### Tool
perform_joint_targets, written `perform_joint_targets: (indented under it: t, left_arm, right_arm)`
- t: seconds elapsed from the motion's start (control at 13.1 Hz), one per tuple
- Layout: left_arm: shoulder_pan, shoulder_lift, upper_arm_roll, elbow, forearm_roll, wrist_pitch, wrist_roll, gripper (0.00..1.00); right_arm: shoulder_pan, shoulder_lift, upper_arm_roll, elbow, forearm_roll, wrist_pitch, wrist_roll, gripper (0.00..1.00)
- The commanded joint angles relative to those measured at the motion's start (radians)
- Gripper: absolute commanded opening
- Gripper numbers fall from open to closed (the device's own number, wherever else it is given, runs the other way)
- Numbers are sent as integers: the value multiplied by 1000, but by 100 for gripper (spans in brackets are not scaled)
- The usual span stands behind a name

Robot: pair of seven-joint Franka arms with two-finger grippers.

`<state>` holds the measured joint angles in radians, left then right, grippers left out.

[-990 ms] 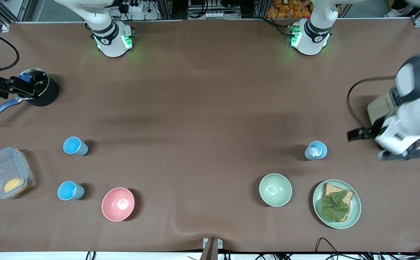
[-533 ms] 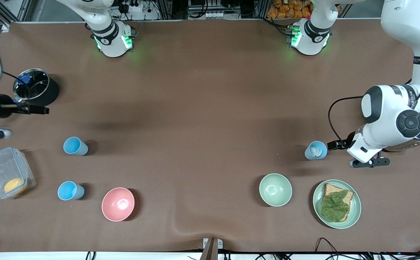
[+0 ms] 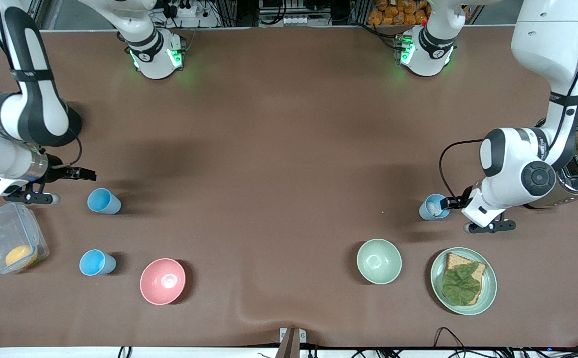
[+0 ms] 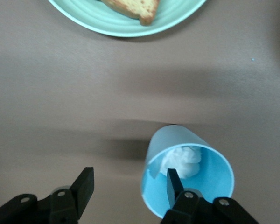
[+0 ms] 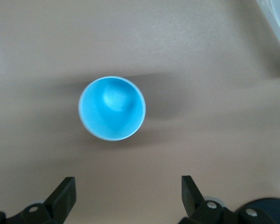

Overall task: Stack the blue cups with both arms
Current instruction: 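Close both grippers around their blue cups, then carry the cup with the left gripper to mid-table while the right gripper lifts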

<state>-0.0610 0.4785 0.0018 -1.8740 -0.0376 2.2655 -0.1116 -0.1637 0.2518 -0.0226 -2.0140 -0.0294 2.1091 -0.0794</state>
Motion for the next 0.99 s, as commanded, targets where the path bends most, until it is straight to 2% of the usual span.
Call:
perform_joint_targets:
  t: [0.0, 0.23, 0.46, 0.61, 0.76, 0.91]
  left_arm:
    - [-2, 5, -11, -10, -27, 11, -5, 0]
    - [-3, 14, -14, -11, -76, 11, -5, 0]
    - [-19, -7, -58, -1, -77, -4, -58, 0]
    - [-45, -26, -153, 7, -77, -18, -260, 0]
    - [-103, -15, -251, 59, -76, -18, -508, 0]
    - [-218, 32, -276, 143, -71, -17, -726, 0]
  right_arm:
    - [-20, 73, 9, 4, -18, 89, -23, 100]
    - [-31, 127, 9, 20, -18, 140, -23, 100]
    - [-33, 147, 9, 37, -4, 143, -23, 100]
    - [-33, 182, 9, 58, -4, 153, -23, 100]
    - [-31, 208, 10, 58, -4, 186, -22, 100]
    - [-33, 222, 10, 60, -3, 199, -17, 100]
